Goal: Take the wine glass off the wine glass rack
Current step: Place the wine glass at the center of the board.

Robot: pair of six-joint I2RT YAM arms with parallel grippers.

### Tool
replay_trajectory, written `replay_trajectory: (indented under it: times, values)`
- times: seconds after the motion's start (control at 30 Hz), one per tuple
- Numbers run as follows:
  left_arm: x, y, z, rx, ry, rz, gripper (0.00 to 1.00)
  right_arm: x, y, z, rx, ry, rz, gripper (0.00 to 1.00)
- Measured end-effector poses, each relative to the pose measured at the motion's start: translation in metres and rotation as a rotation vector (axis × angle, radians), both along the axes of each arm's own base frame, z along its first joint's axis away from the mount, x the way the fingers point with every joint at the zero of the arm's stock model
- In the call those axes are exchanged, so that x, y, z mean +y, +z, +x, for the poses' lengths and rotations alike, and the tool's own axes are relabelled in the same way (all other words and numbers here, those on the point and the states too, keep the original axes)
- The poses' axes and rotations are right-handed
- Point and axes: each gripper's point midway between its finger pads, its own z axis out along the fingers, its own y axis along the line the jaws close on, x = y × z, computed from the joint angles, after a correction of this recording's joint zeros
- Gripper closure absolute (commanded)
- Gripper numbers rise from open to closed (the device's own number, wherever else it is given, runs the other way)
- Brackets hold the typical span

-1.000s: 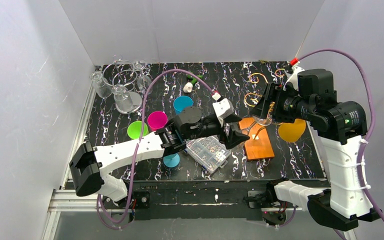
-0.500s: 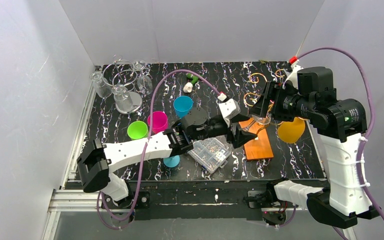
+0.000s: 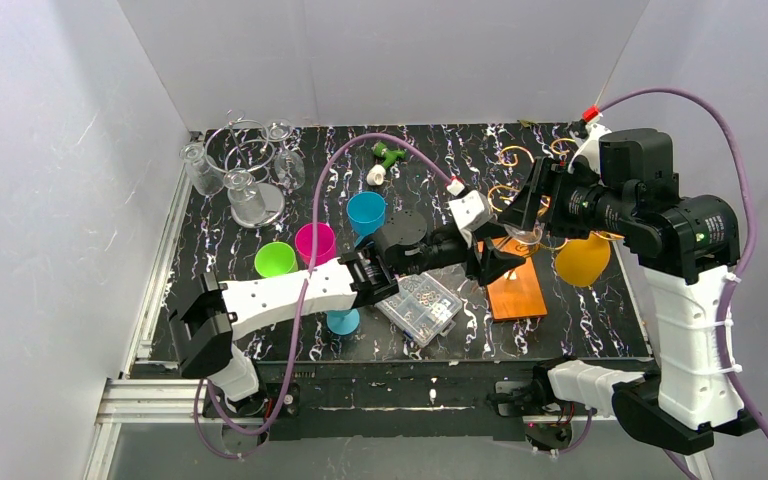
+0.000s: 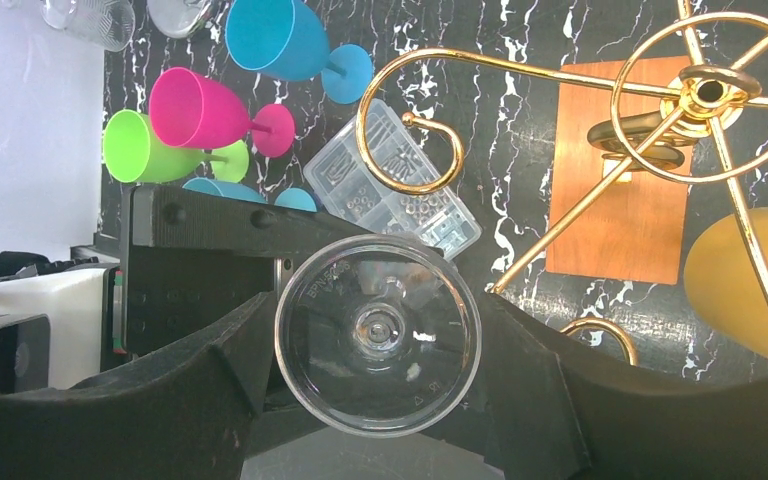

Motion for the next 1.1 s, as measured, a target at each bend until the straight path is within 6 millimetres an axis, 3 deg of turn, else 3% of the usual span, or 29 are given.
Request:
replay_trajectory:
  times: [0.4,0.77,0.83,0.87,1.03,1.1]
  values:
    - [-0.005,0.005,0.001,0.005,-0.003,-0.013,0.65,0.0,0.002,0.0,-0.002,0.001,0.0,0.59]
    - [-0.007,0.012,0.001,0.01,0.001,-0.029,1.0,0.0,0.002,0.0,-0.003,0.005,0.001,0.58]
    - [-0.009,0.011,0.001,0.012,0.0,-0.029,1.0,0.0,0.002,0.0,-0.002,0.002,-0.002,0.56]
    - [-0.009,0.011,0.002,0.015,-0.001,-0.029,1.0,-0.001,0.002,0.0,-0.002,0.001,-0.004,0.54]
    - [-0.009,0.013,0.0,0.037,-0.003,-0.042,1.0,-0.001,0.004,-0.002,-0.008,0.0,-0.004,0.02]
    - [-0.009,0.014,-0.003,0.053,-0.005,-0.042,1.0,-0.001,0.012,-0.002,-0.035,0.002,0.012,0.02]
